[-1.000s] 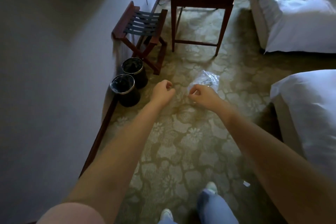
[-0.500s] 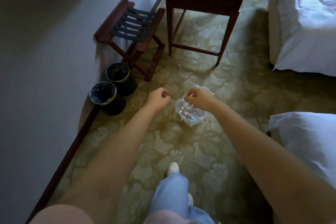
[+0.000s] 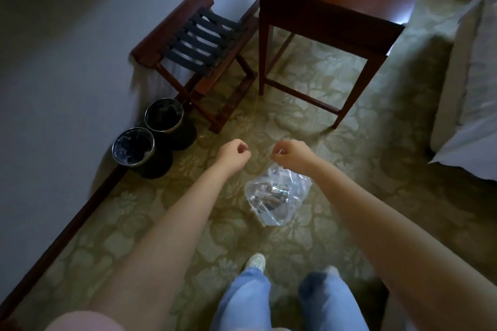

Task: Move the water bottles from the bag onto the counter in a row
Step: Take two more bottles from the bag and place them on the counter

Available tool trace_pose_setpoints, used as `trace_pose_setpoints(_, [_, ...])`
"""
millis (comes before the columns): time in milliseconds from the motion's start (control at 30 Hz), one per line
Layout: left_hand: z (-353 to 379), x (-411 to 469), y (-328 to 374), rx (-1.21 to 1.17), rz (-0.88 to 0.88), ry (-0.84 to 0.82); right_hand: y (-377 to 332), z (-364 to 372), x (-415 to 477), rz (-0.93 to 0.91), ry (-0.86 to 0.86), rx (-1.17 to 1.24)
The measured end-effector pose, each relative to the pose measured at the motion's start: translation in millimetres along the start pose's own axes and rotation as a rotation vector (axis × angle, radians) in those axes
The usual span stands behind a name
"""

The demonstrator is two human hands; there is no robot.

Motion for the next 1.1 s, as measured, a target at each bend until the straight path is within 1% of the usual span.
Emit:
trace_pose_setpoints(167, [21,19,16,-0.102,-0.128,0.114,29,-24,44,-0.143,-0.136,-0.047])
trace_pose_setpoints(333, [55,4,7,-0.254,-0.296,0.195,42,-26,55,-0.271,-0.322,-0.105])
trace_pose_setpoints(467, [60,-6,-14,-0.373,-0.396,0.269,41,-16,68,-0.330,-0.430,-0.123])
trace_pose_setpoints(633, [66,1,-57,-0.522,-0.506,0.344,41,19,92,-0.365,-0.540,-0.130])
trace_pose_setpoints(800, [94,16,-100,-0.621,-0.629,0.393,58,66,118,-0.399,-0.676,-0.197])
trace_pose_setpoints(967, [158,18,-131,-0.824,-0.820,0.428,94,113,140,-0.390,-0.830,-0.242])
trace_pose_setpoints(1033, [187,16,-134,-0.892,-0.886,0.470,109,132,146,-0.419,-0.896,-0.257])
trace_pose_setpoints(1100, [213,21,-134,-0.953,-0.930,0.504,122,149,153,-0.488,-0.958,-0.295])
Point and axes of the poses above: each hand's wrist, its own x-axis towards the middle knuckle, its own z-axis out of the palm, y = z × x, the point moved 10 cm from there along x, towards the middle knuckle, and after that the axes turned 14 degrees about -z, right-handed, at the moved point
